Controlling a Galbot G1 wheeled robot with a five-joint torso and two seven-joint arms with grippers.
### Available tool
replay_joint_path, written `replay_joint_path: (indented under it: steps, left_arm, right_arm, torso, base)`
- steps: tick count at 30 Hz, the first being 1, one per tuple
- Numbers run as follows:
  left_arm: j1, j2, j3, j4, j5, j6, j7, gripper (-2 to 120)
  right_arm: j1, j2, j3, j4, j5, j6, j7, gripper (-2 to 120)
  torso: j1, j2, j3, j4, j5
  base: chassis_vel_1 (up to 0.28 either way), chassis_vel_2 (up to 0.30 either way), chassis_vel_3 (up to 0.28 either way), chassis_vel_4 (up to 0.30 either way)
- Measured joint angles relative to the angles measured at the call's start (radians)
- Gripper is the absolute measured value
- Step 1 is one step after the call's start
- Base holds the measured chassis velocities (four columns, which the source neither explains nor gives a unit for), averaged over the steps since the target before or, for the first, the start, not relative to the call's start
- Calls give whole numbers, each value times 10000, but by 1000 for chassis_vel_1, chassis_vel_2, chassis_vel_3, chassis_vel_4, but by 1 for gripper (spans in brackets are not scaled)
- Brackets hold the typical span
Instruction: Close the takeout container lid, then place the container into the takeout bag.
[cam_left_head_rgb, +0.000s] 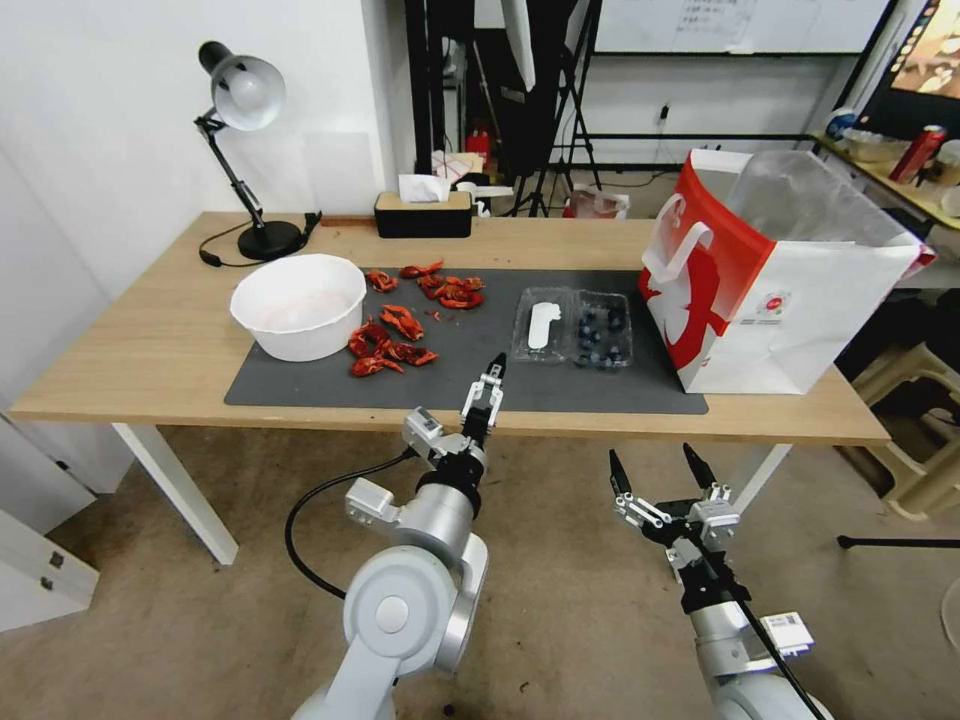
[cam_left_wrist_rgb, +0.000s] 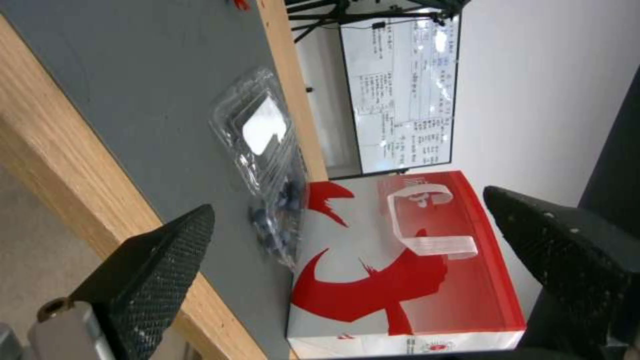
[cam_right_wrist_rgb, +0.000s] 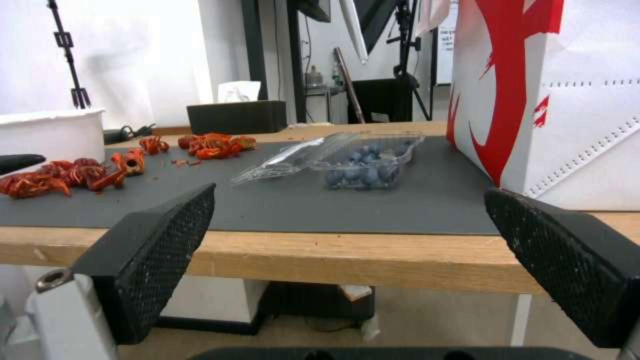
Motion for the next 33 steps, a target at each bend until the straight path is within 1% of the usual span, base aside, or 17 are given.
replay_joint_path:
  steps: [9,14,16,19,22,27,33]
  left_arm:
    - [-231,-160,32,184,0,-2,-201,100]
    - [-378,-212,32,429,7,-18,-351,100]
    - [-468,-178,24,564,11,-29,-547,100]
    - [-529,-166,-13,580,6,-25,-664,100]
    - [-666,-237,-117,571,-144,149,-910,100]
    - [-789,-306,-97,595,-195,243,-972,100]
    - [-1483,-474,105,1017,-347,225,-997,100]
  right_arm:
    - [6,2,-25,-9,-41,-33,4,100]
    - [85,2,-65,-30,-94,-103,24,100]
    - [214,2,-104,-69,-99,-140,28,100]
    - [267,-15,-122,-101,-99,-146,29,100]
    - [277,-148,-151,-173,-79,-167,29,100]
    - [277,-243,-156,-222,-71,-189,34,100]
    - [175,-339,-125,-205,-35,-262,55,100]
  torso:
    - [0,0,0,0,0]
    - [0,0,0,0,-1]
    - [0,0,0,0,-1]
    - [0,0,0,0,0]
    - [0,0,0,1,0]
    - [0,0,0,0,0]
    - [0,0,0,-1,-1]
  base:
    - [0,0,0,0]
    - [0,0,0,0]
    - [0,0,0,0]
    - [0,0,0,0]
    - [0,0,0,0]
    - [0,0,0,0]
    - [0,0,0,0]
